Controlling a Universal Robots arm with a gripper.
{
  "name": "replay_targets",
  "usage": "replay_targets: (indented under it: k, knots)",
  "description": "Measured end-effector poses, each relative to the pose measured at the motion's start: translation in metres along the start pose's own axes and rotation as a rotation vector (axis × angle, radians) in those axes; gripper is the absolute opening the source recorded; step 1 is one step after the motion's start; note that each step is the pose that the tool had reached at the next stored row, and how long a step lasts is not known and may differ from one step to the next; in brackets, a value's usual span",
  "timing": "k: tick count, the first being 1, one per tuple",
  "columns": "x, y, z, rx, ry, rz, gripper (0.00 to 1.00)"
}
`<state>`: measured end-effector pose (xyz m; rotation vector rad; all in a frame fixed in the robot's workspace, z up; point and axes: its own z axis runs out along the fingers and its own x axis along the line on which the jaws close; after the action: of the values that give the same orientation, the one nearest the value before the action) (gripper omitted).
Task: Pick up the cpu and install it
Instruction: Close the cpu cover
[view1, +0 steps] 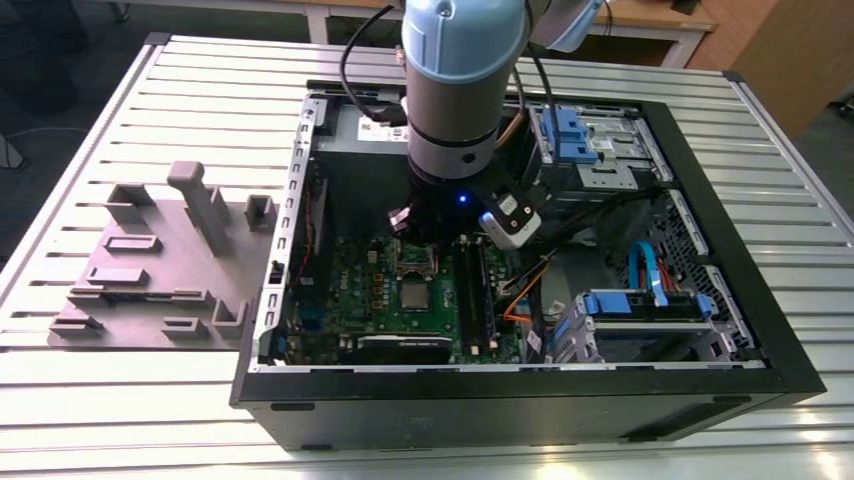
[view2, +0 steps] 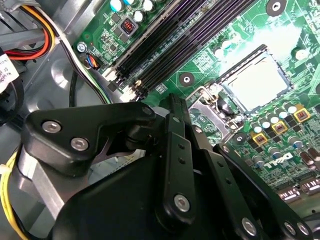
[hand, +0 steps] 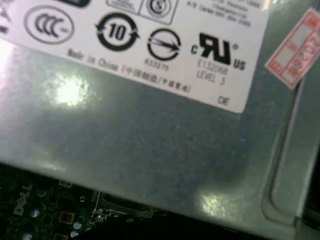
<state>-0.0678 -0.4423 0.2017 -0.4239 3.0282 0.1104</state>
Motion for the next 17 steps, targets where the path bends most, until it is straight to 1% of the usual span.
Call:
replay_targets:
  k: [3, 9, 10, 11, 12, 17]
  knots:
    - [0.0001, -0.0005, -0.0028, -0.0043, -0.0013, 0.000, 0.10]
    - [0.0001, -0.0006, -0.0032, -0.0047, -0.0015, 0.000, 0.10]
    - [0.0000, -0.0007, -0.0032, -0.0056, 0.0018, 0.000, 0.10]
    - [-0.0004, -0.0008, -0.0032, -0.0084, 0.0124, 0.001, 0.10]
    - [-0.0004, -0.0008, -0.0033, -0.0099, 0.0184, 0.002, 0.10]
    - [-0.0003, -0.0008, -0.0032, -0.0104, 0.0193, 0.002, 0.10]
